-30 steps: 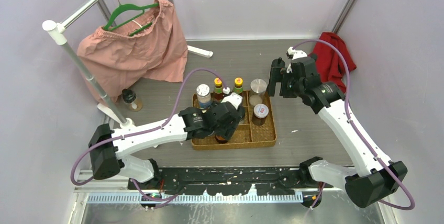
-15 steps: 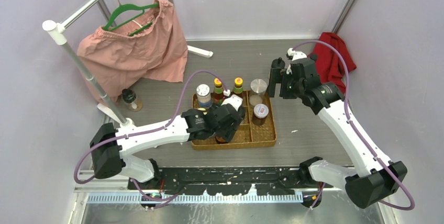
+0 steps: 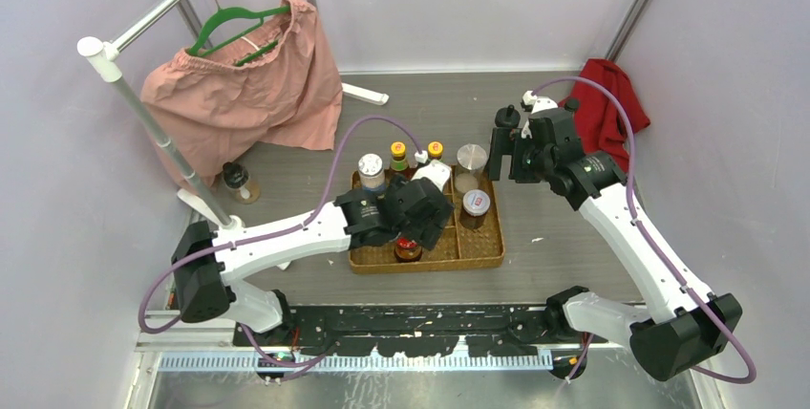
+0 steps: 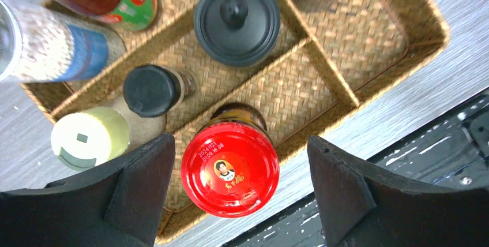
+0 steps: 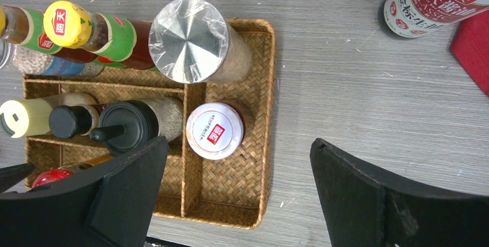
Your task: Organize the condiment bottles
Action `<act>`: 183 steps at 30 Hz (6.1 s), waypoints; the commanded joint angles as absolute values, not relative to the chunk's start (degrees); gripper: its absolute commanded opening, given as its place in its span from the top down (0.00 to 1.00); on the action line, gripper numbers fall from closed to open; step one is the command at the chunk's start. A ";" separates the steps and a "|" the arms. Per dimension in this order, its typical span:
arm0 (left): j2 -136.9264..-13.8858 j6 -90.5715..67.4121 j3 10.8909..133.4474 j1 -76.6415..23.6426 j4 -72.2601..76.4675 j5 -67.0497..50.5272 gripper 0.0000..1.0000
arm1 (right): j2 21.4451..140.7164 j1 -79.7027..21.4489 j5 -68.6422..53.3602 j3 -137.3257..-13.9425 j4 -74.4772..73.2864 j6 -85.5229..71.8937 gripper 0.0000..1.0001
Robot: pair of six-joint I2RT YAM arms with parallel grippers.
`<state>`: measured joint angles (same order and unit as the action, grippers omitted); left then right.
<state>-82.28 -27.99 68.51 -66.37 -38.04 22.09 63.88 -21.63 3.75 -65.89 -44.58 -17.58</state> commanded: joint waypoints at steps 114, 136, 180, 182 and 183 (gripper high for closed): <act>-62.98 -24.25 67.27 -46.14 -48.63 17.31 0.15 | 75.20 -9.36 39.27 -63.52 -5.54 -12.61 0.78; -62.14 -25.09 65.27 -46.14 -46.59 17.31 0.16 | 58.42 -11.01 24.87 -67.48 -31.62 -19.53 0.81; -67.54 -25.14 68.20 -46.14 -45.51 17.84 0.17 | 61.77 -52.90 30.21 -82.03 -46.60 -21.99 0.84; -67.58 -25.22 68.20 -46.14 -45.61 17.93 0.17 | 62.66 -54.71 31.16 -82.45 -45.97 -21.97 0.84; -67.52 -25.22 68.20 -46.14 -45.61 17.93 0.17 | 63.29 -55.49 31.58 -82.72 -45.78 -21.81 0.84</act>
